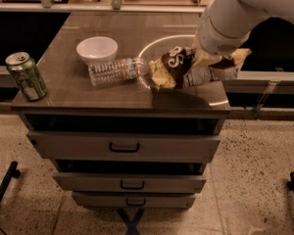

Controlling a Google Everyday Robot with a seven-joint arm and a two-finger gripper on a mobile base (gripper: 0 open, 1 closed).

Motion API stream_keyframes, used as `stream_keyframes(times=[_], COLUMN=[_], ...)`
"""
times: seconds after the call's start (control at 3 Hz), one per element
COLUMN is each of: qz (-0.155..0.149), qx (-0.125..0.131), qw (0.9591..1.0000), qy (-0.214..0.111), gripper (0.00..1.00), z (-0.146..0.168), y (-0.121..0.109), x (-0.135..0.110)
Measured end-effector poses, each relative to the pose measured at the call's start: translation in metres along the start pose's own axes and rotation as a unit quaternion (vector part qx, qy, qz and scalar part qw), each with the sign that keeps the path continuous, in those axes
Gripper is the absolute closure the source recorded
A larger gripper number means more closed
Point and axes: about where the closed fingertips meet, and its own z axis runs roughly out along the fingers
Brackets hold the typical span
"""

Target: Place brown chip bag into white bowl

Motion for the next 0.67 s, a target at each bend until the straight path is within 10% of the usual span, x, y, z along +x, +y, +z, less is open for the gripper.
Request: stream_keyframes(times=[0.67], qz=[-0.004], qx=[0.083], qw=[0.9964], qy=[-0.015], gripper=[1.00], z=[-0.028], y=[-0.070], x=[-0.018])
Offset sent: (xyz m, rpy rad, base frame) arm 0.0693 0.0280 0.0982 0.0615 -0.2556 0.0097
